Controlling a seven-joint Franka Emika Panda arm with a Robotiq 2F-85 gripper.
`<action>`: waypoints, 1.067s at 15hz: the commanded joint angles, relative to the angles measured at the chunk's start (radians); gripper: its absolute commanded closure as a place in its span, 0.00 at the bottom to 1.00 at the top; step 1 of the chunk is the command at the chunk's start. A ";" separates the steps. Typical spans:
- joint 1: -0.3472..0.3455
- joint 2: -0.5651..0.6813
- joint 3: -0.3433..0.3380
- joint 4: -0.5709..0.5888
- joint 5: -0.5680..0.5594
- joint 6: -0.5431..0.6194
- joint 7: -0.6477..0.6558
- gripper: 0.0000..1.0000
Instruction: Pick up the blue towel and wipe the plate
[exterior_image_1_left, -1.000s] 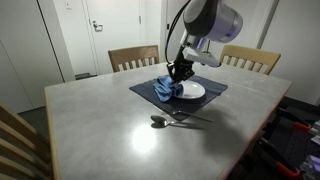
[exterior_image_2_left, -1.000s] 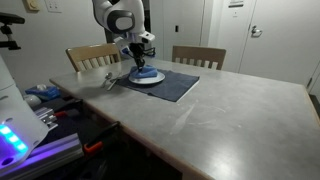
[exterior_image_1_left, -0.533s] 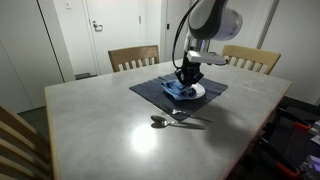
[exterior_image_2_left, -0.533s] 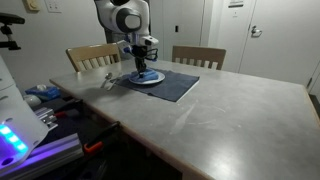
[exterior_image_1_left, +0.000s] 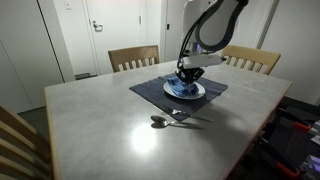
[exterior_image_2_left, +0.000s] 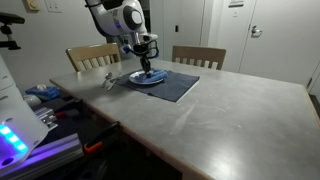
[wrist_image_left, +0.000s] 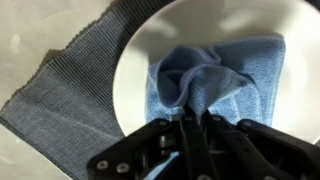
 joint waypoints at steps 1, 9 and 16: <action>-0.063 0.022 0.100 0.004 0.074 0.111 -0.013 0.98; -0.273 0.008 0.352 0.063 0.408 -0.152 -0.296 0.98; -0.134 0.015 0.113 0.110 0.104 -0.317 0.047 0.98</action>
